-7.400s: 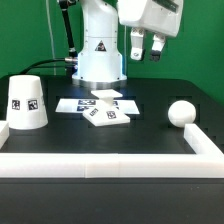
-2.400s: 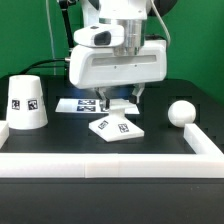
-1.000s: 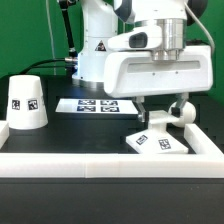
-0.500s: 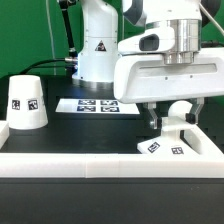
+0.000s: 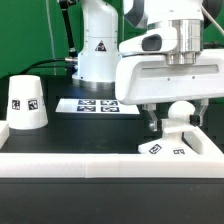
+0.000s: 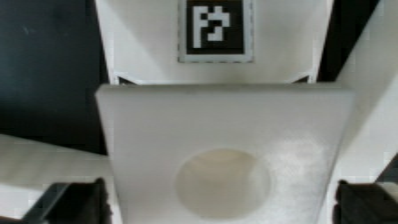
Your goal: Assemble lamp
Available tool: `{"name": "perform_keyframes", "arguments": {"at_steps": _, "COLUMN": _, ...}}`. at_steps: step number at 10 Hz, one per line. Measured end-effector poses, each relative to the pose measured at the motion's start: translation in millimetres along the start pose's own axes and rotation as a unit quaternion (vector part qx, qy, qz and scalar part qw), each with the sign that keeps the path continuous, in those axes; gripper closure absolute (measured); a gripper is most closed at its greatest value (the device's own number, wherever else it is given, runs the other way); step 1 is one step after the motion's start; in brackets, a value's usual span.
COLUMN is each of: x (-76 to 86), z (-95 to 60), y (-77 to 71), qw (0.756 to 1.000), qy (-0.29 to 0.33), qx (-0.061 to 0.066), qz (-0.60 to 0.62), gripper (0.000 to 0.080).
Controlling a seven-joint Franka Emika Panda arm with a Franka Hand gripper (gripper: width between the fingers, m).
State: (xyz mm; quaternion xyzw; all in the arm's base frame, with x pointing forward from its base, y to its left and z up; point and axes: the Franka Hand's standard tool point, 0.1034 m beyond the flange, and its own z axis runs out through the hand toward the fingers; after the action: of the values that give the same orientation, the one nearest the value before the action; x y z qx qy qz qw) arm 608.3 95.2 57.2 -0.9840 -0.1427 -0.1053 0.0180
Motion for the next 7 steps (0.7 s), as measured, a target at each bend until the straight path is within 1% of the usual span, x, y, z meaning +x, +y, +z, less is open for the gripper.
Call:
{"name": "perform_keyframes", "arguments": {"at_steps": 1, "x": -0.9, "z": -1.3, "y": 1.6, "qw": 1.000, "qy": -0.001, "qx": -0.001, "qz": -0.006, "gripper": 0.0109}}
{"name": "perform_keyframes", "arguments": {"at_steps": 2, "x": -2.8, "z": -6.6, "y": 4.5, "qw": 1.000, "qy": -0.001, "qx": -0.002, "qz": -0.010, "gripper": 0.0109}}
{"name": "perform_keyframes", "arguments": {"at_steps": 4, "x": -13.4, "z": -23.3, "y": 0.8, "qw": 1.000, "qy": -0.012, "qx": -0.003, "qz": -0.012, "gripper": 0.0102}}
{"name": "perform_keyframes", "arguments": {"at_steps": 6, "x": -36.7, "z": -43.0, "y": -11.0, "qw": 1.000, "qy": -0.020, "qx": -0.003, "qz": -0.014, "gripper": 0.0101}}
{"name": "perform_keyframes", "arguments": {"at_steps": 7, "x": -50.0, "z": -49.5, "y": -21.3, "qw": 1.000, "qy": -0.021, "qx": -0.003, "qz": -0.012, "gripper": 0.0101}}
